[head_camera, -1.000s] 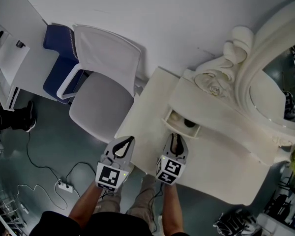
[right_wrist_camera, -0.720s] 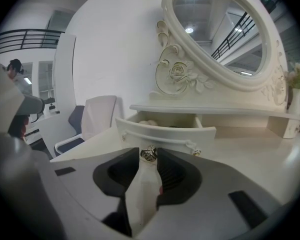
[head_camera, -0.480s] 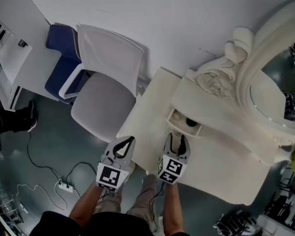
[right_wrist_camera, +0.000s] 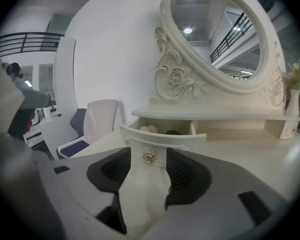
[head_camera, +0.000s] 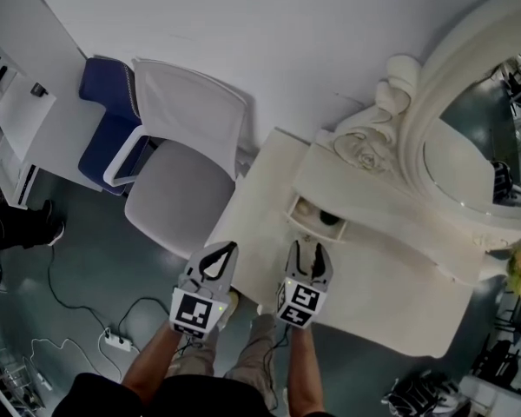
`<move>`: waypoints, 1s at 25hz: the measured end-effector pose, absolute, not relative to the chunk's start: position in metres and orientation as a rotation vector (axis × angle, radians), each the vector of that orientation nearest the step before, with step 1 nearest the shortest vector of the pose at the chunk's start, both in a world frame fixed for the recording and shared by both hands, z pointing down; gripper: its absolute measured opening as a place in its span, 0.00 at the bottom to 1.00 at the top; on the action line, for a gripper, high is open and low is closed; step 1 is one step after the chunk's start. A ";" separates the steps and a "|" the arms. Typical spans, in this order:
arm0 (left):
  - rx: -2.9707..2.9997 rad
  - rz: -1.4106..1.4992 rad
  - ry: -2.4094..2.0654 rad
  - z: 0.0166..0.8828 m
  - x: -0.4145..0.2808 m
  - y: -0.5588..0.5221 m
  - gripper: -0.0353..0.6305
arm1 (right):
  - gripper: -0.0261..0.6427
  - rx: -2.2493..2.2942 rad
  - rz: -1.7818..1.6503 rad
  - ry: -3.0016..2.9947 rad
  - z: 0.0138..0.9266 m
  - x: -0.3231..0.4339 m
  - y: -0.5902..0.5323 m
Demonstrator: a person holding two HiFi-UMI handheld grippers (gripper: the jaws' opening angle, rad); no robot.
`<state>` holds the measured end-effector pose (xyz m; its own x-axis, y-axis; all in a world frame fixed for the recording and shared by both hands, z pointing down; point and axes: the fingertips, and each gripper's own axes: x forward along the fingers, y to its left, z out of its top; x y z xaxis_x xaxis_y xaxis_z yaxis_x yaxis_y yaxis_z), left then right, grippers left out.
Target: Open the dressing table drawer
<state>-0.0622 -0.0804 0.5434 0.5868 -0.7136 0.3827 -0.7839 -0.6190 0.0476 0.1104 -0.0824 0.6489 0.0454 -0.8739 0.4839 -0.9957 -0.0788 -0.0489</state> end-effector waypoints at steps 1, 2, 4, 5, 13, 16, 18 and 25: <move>2.617 0.483 -1.241 0.538 -0.060 -0.081 0.06 | 0.36 2.034 0.572 -1.897 0.644 0.112 -0.081; 2.637 0.474 -1.238 0.531 -0.057 -0.082 0.06 | 0.36 2.038 0.570 -1.896 0.638 0.113 -0.080; 2.656 0.459 -1.223 0.521 -0.051 -0.082 0.06 | 0.36 2.048 0.556 -1.895 0.626 0.115 -0.078; 2.669 0.450 -1.216 0.516 -0.048 -0.083 0.06 | 0.36 2.053 0.544 -1.895 0.619 0.117 -0.076; 2.767 0.394 -1.152 0.469 -0.028 -0.085 0.06 | 0.36 2.125 0.443 -1.876 0.554 0.135 -0.063; 2.837 0.358 -1.132 0.446 -0.017 -0.087 0.06 | 0.36 2.157 0.408 -1.875 0.527 0.143 -0.055; 2.864 0.338 -1.110 0.434 -0.011 -0.086 0.06 | 0.36 2.175 0.384 -1.882 0.508 0.144 -0.050; 2.930 0.265 -1.043 0.399 -0.002 -0.067 0.06 | 0.33 2.251 0.267 -1.890 0.452 0.145 -0.015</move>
<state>-0.0023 -0.0671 0.3989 0.7624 -0.6255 0.1657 -0.6289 -0.7766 -0.0380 0.1454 -0.0154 0.4523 0.1711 -0.9510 0.2577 -0.9851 -0.1692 0.0297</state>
